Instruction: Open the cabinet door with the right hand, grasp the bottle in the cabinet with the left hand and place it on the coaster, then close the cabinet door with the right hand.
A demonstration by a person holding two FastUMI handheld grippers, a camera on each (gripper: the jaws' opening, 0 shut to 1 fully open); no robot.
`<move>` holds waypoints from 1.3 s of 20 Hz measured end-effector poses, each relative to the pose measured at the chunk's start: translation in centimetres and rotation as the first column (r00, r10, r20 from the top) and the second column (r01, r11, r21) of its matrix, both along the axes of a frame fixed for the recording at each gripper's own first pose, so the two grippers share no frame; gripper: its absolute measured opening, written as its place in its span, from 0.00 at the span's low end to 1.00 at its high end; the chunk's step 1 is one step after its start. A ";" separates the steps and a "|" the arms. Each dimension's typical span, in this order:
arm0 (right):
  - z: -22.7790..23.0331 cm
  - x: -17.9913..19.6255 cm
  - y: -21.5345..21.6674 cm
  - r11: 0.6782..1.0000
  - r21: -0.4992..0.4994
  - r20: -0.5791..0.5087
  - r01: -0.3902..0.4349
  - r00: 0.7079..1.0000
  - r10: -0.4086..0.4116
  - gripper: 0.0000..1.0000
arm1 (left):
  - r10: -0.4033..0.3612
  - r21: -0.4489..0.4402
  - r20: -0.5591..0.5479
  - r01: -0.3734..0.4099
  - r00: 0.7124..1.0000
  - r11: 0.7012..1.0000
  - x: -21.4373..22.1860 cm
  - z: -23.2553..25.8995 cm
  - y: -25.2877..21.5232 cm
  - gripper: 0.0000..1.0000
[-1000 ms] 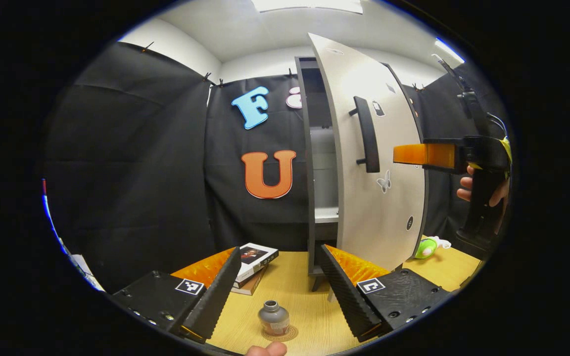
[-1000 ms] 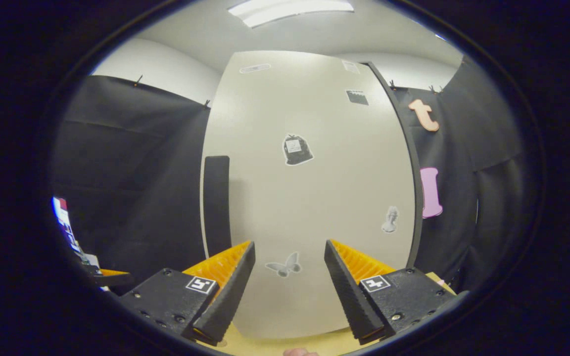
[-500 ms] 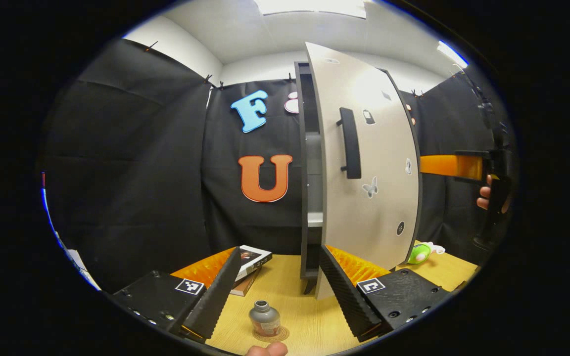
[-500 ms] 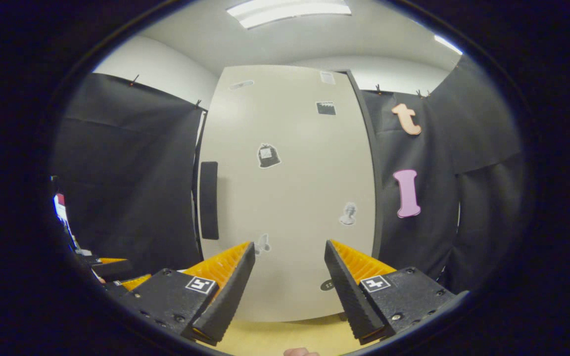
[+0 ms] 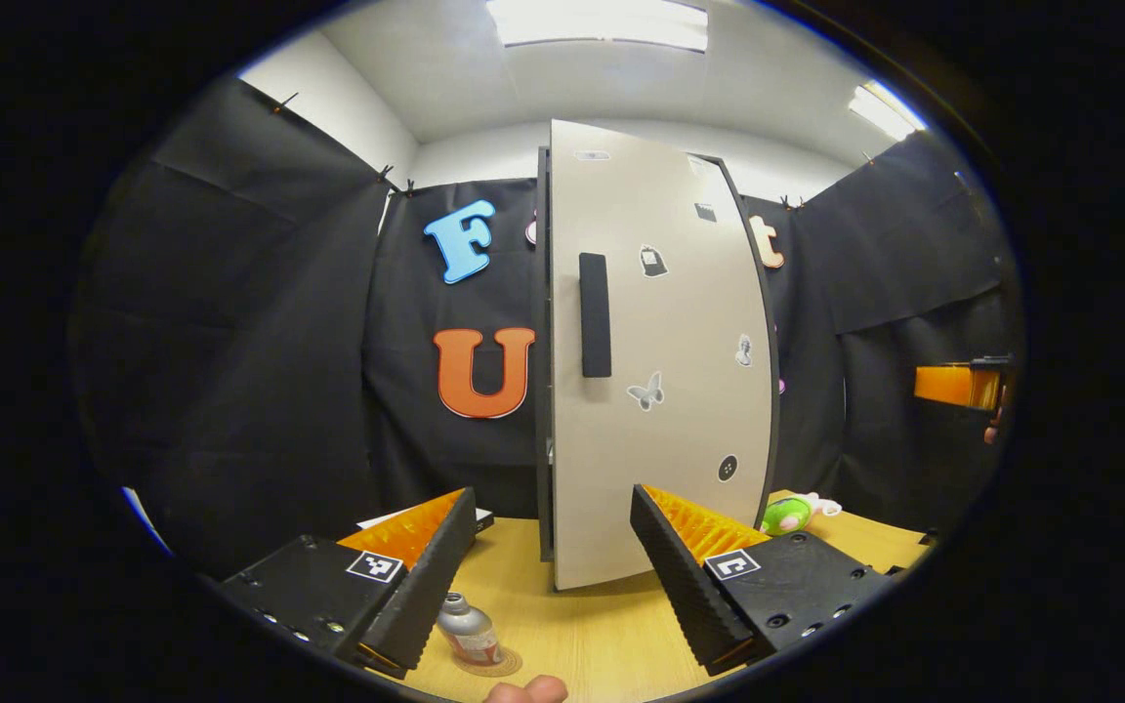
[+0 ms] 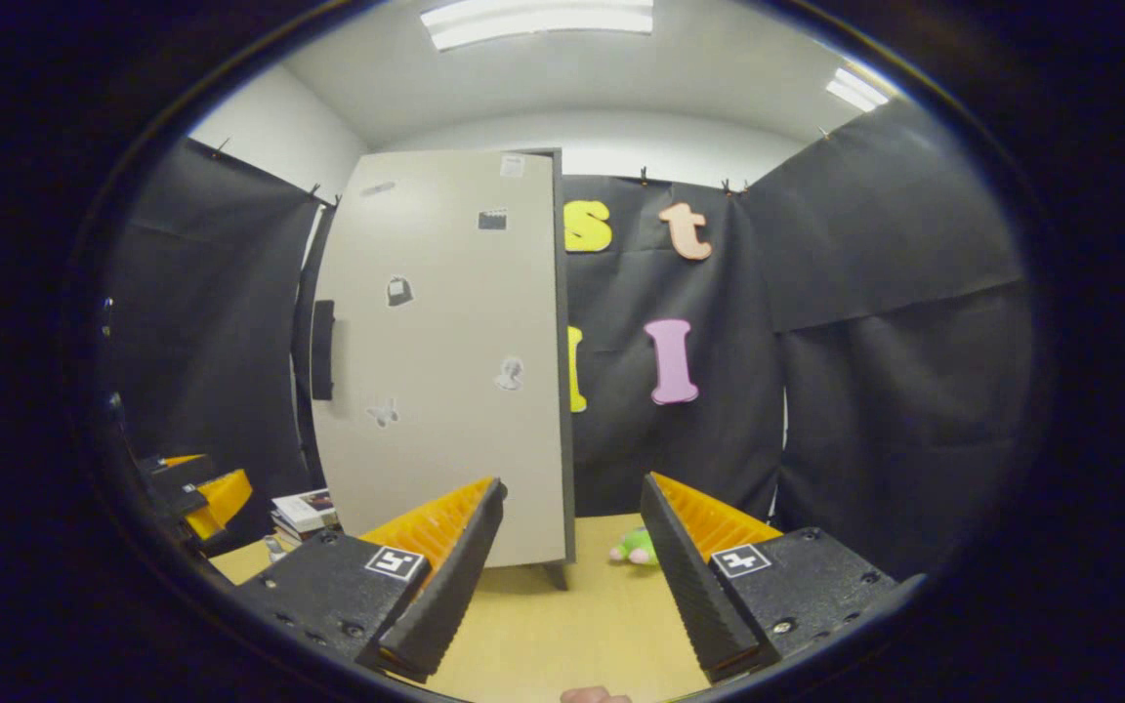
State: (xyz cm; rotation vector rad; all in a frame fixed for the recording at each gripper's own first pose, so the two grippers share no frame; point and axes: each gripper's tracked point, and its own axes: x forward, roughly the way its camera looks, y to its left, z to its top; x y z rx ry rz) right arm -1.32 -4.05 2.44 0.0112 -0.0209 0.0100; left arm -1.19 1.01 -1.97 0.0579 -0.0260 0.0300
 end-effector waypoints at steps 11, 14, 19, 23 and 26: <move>-2.2 -2.7 -3.8 0.997 0.038 0.012 0.066 0.998 -0.066 0.93 | 0.017 0.014 -0.033 -0.017 0.999 1.000 -2.0 -1.6 -2.2 0.96; -1.9 -2.6 -3.9 0.998 0.026 0.023 0.064 0.998 -0.065 0.93 | 0.020 0.014 -0.044 -0.019 0.999 1.000 -2.2 -1.7 -2.3 0.96; -1.6 -2.6 -3.4 0.999 0.032 0.034 0.041 0.999 -0.042 0.93 | 0.022 0.013 -0.045 -0.022 0.999 1.000 -2.6 -1.5 -2.5 0.96; -1.5 -2.6 -3.1 0.999 0.038 0.039 0.030 0.999 -0.031 0.90 | 0.020 0.018 -0.049 -0.020 0.999 1.000 -2.6 -1.4 -2.5 0.96; -1.3 -2.7 -3.2 0.999 0.033 0.041 0.030 0.999 -0.031 0.93 | 0.017 0.014 -0.047 -0.016 0.999 1.000 -2.6 -1.3 -2.6 0.96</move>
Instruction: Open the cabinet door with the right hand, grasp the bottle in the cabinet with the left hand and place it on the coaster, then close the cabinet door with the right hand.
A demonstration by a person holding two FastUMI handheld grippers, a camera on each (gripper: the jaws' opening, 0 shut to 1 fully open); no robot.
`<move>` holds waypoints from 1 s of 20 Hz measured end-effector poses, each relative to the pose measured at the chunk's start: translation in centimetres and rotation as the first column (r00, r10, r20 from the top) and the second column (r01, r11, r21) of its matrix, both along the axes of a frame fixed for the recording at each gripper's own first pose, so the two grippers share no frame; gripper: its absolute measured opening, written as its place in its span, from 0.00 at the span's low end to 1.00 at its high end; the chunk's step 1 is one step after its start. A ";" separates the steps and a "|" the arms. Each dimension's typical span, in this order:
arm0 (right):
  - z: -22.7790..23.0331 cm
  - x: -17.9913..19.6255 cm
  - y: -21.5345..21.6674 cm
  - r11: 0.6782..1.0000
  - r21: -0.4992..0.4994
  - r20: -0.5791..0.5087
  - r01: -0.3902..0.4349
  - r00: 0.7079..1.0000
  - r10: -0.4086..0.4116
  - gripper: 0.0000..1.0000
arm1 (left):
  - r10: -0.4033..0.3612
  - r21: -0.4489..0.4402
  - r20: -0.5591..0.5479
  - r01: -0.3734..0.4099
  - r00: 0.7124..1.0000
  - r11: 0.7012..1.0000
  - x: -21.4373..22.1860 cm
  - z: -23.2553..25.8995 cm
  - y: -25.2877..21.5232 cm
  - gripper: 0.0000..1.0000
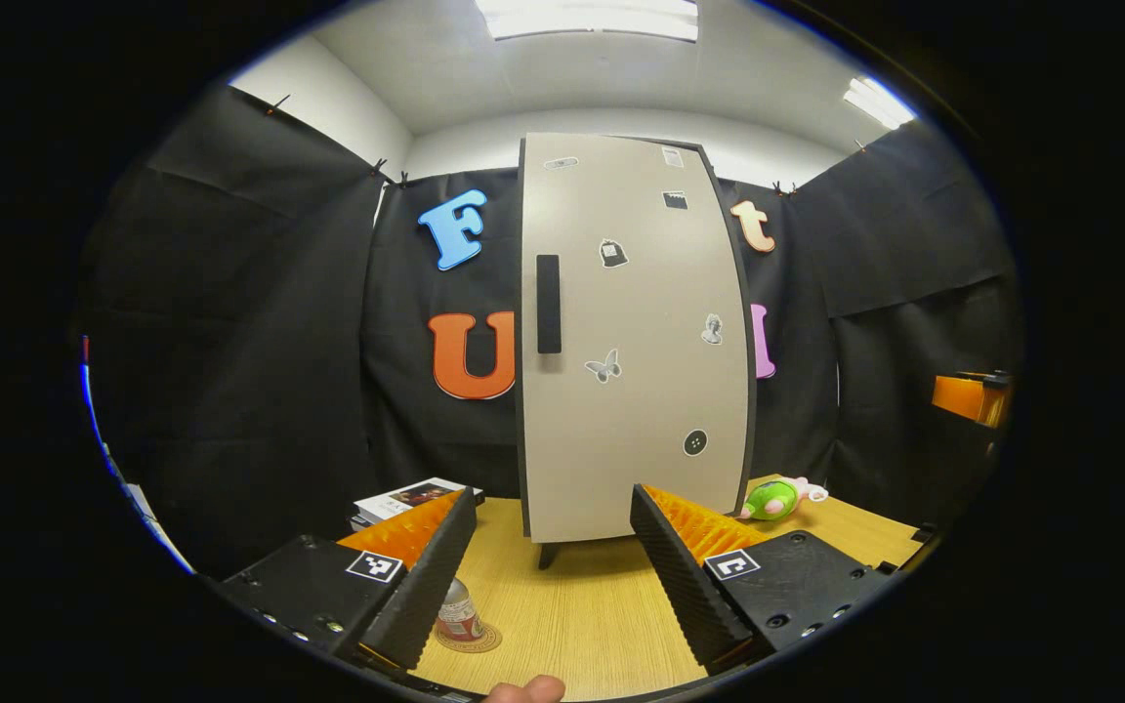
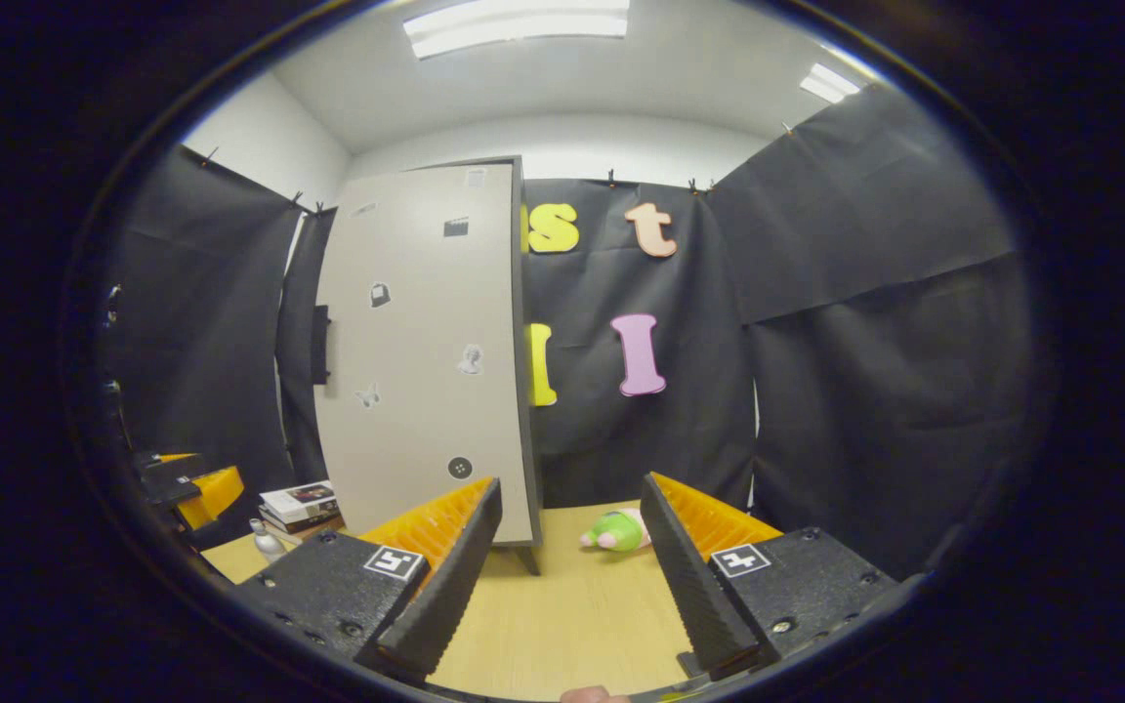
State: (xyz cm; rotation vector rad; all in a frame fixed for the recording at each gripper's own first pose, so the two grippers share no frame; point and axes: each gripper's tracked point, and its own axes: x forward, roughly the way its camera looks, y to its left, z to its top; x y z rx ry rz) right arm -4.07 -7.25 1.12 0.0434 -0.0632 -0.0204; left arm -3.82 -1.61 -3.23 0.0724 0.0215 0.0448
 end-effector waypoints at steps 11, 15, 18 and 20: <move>0.6 -0.1 0.6 1.000 0.000 0.014 -0.006 1.000 0.006 0.92 | -0.012 -0.010 0.004 0.012 1.000 1.000 0.0 0.3 0.1 0.96; 1.2 0.0 0.8 1.000 -0.002 0.018 -0.003 1.000 0.003 0.93 | -0.017 -0.014 0.005 0.017 1.000 1.000 0.0 0.4 0.1 0.96; 1.3 0.0 0.9 1.000 -0.003 0.023 0.000 1.000 0.001 0.92 | -0.018 -0.011 0.009 0.018 1.000 1.000 0.1 0.5 0.2 0.96; 1.2 0.2 1.1 1.000 -0.005 0.022 0.000 1.000 0.000 0.92 | -0.021 -0.015 0.009 0.021 1.000 1.000 0.2 0.5 0.1 0.96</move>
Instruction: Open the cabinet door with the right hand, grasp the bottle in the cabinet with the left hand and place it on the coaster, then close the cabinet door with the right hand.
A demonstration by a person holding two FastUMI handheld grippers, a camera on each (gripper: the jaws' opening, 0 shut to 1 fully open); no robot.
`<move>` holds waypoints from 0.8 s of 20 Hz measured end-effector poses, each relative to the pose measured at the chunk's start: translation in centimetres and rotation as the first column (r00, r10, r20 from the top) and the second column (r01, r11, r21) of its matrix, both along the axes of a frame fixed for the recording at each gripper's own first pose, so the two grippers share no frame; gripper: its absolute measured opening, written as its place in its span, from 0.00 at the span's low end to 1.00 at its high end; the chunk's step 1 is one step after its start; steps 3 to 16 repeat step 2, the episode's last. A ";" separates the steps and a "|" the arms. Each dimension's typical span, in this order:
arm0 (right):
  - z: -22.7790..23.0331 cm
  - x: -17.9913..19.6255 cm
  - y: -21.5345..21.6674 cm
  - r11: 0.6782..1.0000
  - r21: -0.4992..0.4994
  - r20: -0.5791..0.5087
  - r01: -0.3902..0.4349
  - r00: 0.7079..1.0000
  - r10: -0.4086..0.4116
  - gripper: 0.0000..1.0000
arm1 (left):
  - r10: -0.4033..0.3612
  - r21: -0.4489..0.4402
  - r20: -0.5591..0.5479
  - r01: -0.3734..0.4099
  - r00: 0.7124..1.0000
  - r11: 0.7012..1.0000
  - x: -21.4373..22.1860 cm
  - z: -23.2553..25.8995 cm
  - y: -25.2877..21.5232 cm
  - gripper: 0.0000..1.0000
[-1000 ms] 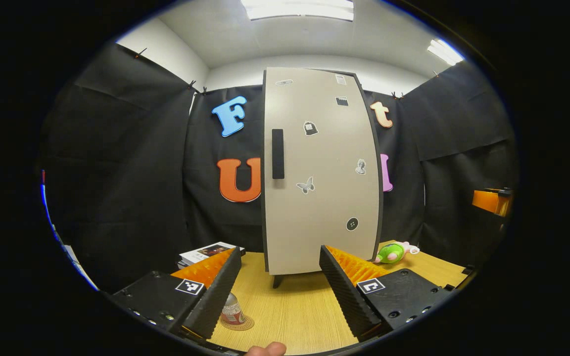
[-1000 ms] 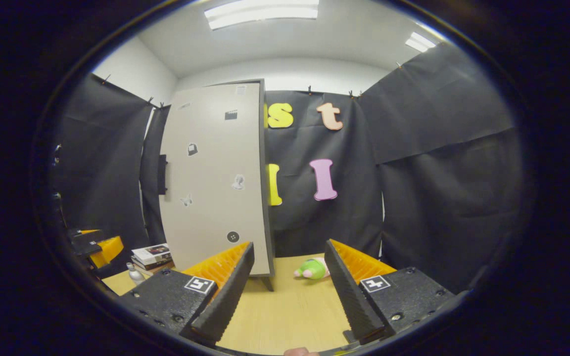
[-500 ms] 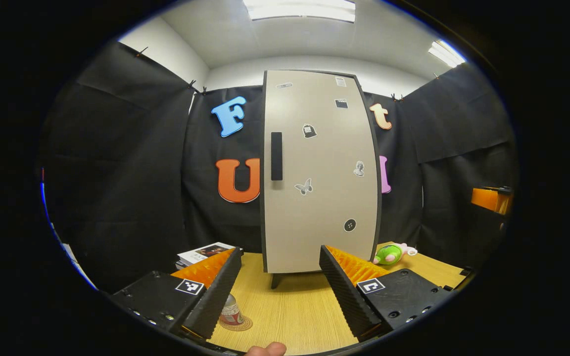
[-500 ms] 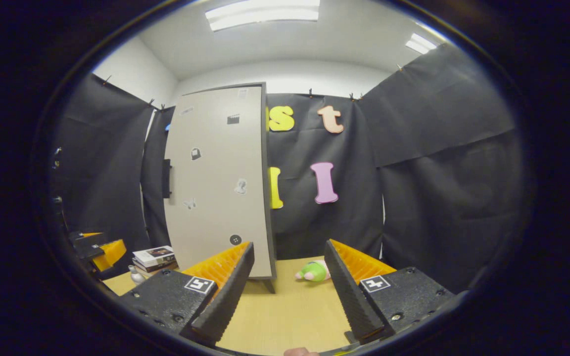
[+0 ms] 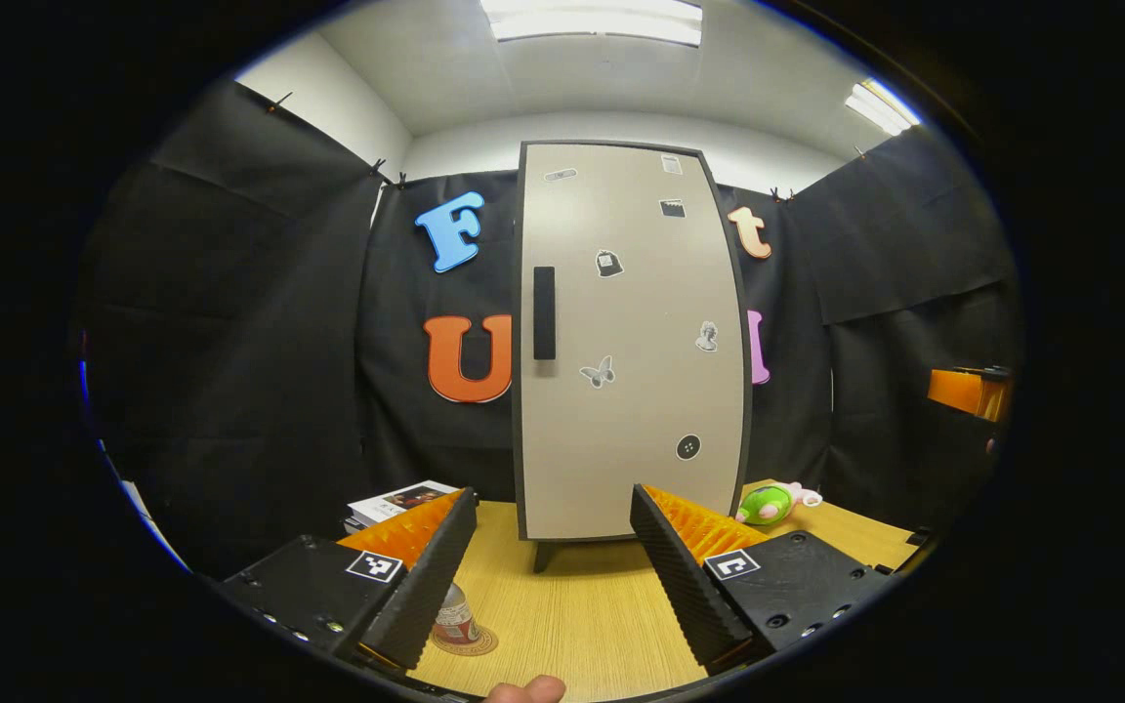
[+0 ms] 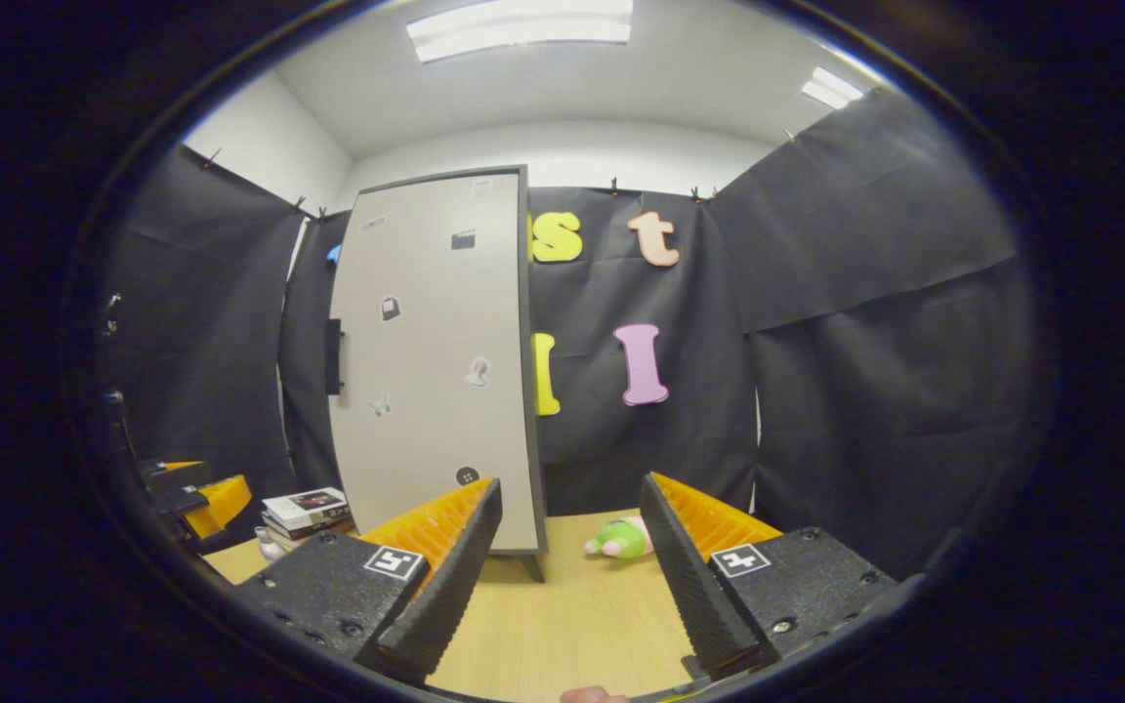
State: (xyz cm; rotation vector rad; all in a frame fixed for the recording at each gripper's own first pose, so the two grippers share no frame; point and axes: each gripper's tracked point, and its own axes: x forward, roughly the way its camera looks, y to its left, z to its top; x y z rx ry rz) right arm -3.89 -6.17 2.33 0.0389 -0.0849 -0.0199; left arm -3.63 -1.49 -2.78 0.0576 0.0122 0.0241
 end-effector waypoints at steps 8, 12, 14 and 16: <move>0.0 0.1 0.1 1.000 -0.001 0.000 0.000 1.000 0.000 0.92 | -0.003 -0.001 0.000 0.003 1.000 1.000 0.1 0.1 0.0 0.96; 0.0 0.1 0.1 1.000 -0.001 0.000 0.000 1.000 0.000 0.92 | -0.003 -0.001 0.000 0.003 1.000 1.000 0.1 0.1 0.0 0.96; 0.0 0.1 0.1 1.000 -0.001 0.000 0.000 1.000 0.000 0.92 | -0.003 -0.001 0.000 0.003 1.000 1.000 0.1 0.1 0.0 0.96; 0.0 0.1 0.1 1.000 -0.001 0.000 0.000 1.000 0.000 0.92 | -0.003 -0.001 0.000 0.003 1.000 1.000 0.1 0.1 0.0 0.96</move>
